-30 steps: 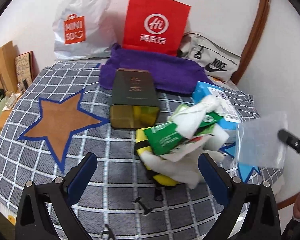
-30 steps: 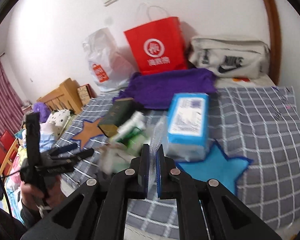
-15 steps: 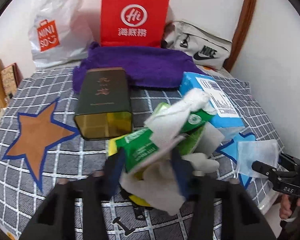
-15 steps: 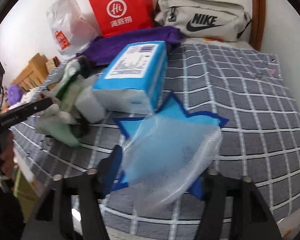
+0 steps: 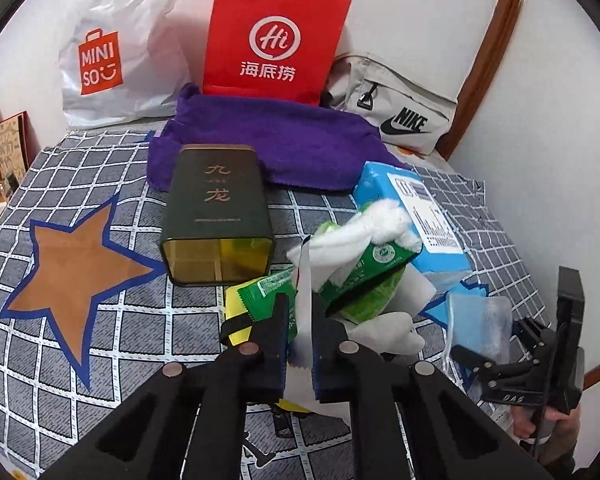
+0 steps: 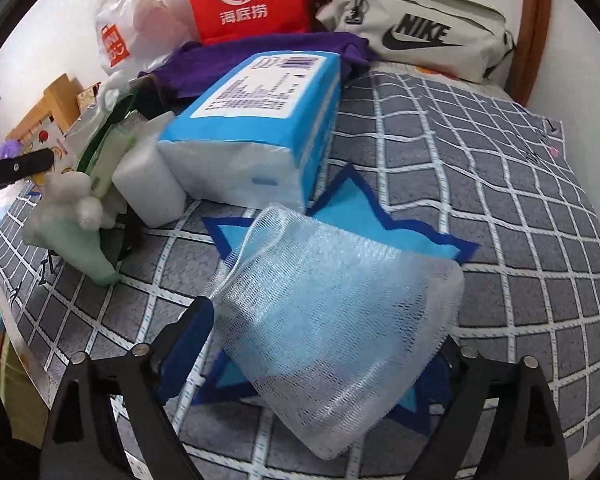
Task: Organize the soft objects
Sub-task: 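Lift and carry the mesh bag and sachet toward the purple towel with both tools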
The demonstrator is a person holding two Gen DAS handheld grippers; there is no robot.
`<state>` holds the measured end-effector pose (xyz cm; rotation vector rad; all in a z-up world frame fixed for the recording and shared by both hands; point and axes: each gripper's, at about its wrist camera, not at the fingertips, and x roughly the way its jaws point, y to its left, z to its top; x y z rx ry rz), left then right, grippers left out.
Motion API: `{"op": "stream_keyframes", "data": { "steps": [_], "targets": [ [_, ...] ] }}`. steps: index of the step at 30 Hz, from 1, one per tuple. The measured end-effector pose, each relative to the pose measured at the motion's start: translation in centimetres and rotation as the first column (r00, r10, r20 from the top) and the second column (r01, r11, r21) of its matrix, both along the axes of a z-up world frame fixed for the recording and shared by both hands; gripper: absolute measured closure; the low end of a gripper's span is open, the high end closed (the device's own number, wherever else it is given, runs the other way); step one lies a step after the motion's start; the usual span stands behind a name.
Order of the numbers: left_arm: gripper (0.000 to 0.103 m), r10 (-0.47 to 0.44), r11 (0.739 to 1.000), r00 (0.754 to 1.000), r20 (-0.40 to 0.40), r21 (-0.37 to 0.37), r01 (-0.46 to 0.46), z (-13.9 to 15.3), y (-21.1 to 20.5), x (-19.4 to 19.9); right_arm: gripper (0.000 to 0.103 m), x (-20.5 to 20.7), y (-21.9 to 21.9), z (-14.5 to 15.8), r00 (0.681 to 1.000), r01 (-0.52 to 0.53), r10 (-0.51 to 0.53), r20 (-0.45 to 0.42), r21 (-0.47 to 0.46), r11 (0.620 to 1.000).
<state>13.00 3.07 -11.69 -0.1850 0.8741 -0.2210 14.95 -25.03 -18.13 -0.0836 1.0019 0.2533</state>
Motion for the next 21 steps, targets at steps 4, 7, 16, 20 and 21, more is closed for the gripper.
{"op": "stream_keyframes", "data": {
  "steps": [4, 7, 16, 20, 21],
  "targets": [
    [0.094, 0.007, 1.0, 1.0, 0.016, -0.004, -0.007, 0.6, 0.4, -0.3, 0.013, 0.2, 0.9, -0.1, 1.0, -0.001, 0.002, 0.018, -0.034, 0.999],
    [0.094, 0.009, 1.0, 1.0, 0.019, -0.009, -0.009, 0.9, 0.8, -0.4, 0.025, 0.2, 1.3, 0.1, 0.999, 0.013, -0.011, 0.038, -0.043, 0.999],
    [0.094, 0.021, 0.999, 0.999, 0.034, -0.029, -0.02, 1.8, 2.2, -0.9, 0.1, 0.0, 2.3, 1.0, 0.998, -0.032, 0.036, 0.047, -0.094, 0.995],
    [0.094, 0.033, 0.999, 0.999, 0.042, -0.025, -0.032, 2.4, 2.7, -1.1, 0.101, -0.5, 2.1, 3.1, 0.996, -0.051, 0.052, 0.07, -0.01, 0.999],
    [0.094, 0.037, 0.999, 0.998, 0.045, -0.027, -0.036, 2.6, 2.9, -1.1, 0.101, -0.5, 2.0, 3.6, 0.996, -0.053, 0.052, 0.075, 0.011, 0.999]
  ]
}}
